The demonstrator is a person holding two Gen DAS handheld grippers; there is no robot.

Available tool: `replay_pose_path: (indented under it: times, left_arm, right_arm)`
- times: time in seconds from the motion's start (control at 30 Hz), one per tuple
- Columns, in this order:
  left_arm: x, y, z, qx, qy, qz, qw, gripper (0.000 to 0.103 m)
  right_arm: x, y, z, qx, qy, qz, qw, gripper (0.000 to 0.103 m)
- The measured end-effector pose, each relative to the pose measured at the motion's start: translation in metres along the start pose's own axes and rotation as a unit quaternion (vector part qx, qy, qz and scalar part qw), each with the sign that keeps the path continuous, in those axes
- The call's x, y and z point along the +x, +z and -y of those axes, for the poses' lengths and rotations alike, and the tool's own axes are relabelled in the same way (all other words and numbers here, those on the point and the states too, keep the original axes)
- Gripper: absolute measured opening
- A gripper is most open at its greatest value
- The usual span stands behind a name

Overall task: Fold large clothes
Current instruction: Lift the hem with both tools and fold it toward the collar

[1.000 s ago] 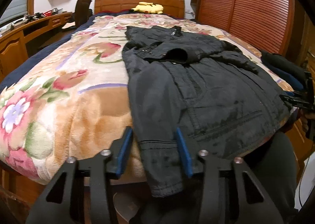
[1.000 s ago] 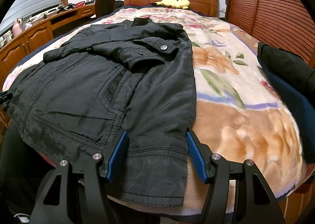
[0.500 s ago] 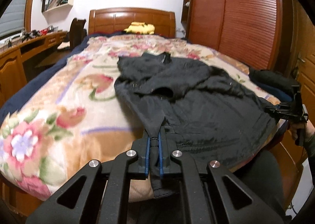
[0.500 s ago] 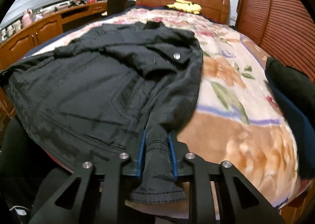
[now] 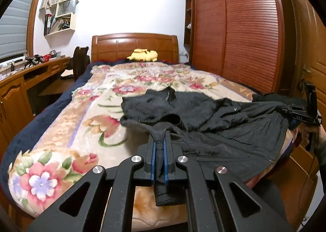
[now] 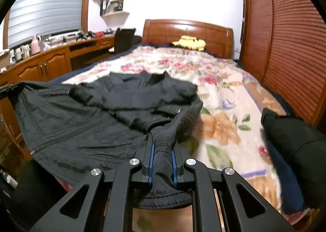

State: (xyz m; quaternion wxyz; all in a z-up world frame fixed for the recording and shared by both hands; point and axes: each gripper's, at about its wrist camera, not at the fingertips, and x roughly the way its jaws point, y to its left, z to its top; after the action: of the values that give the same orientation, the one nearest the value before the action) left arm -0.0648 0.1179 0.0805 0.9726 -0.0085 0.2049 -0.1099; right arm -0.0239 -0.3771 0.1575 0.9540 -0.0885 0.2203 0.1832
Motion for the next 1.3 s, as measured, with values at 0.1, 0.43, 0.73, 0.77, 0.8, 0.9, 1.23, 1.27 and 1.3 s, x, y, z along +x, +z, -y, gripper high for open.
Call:
replay_pose_path:
  times: [0.1, 0.43, 0.73, 0.77, 0.8, 0.9, 1.23, 1.27, 1.3]
  left_arm:
    - [-0.011, 0.01, -0.002, 0.002, 0.0, 0.015, 0.9999, 0.007]
    - [-0.056, 0.053, 0.009, 0.035, 0.004, 0.065, 0.9972, 0.006]
    - [-0.085, 0.076, 0.004, 0.03, 0.004, 0.099, 0.9946, 0.006]
    - [-0.084, 0.077, 0.004, 0.031, 0.008, 0.099, 0.9946, 0.007]
    - [-0.082, 0.077, 0.003, 0.031, 0.012, 0.097, 0.9947, 0.007]
    - [-0.063, 0.076, 0.0, 0.03, 0.018, 0.083, 0.996, 0.007]
    - [0.033, 0.055, -0.022, 0.013, 0.045, 0.013, 0.9988, 0.007]
    - [0.043, 0.053, -0.024, 0.013, 0.047, 0.007, 0.9988, 0.007]
    - [0.048, 0.052, -0.024, 0.013, 0.049, 0.004, 0.9987, 0.007]
  right_arm:
    - [-0.02, 0.002, 0.0, -0.002, 0.004, 0.016, 1.0, 0.013]
    - [-0.074, 0.009, -0.001, -0.012, 0.015, 0.072, 0.997, 0.013]
    - [-0.106, 0.009, 0.003, -0.021, 0.022, 0.111, 0.993, 0.012]
    - [-0.109, 0.01, 0.003, -0.023, 0.02, 0.115, 0.993, 0.012]
    - [-0.107, 0.009, 0.006, -0.024, 0.019, 0.117, 0.993, 0.012]
    - [-0.091, 0.009, 0.009, -0.021, 0.013, 0.108, 0.994, 0.012]
    - [0.009, 0.009, 0.007, -0.025, -0.02, 0.036, 0.999, 0.013]
    - [0.023, 0.007, 0.007, -0.024, -0.021, 0.027, 0.999, 0.013]
    - [0.033, 0.008, 0.006, -0.023, -0.023, 0.021, 0.999, 0.013]
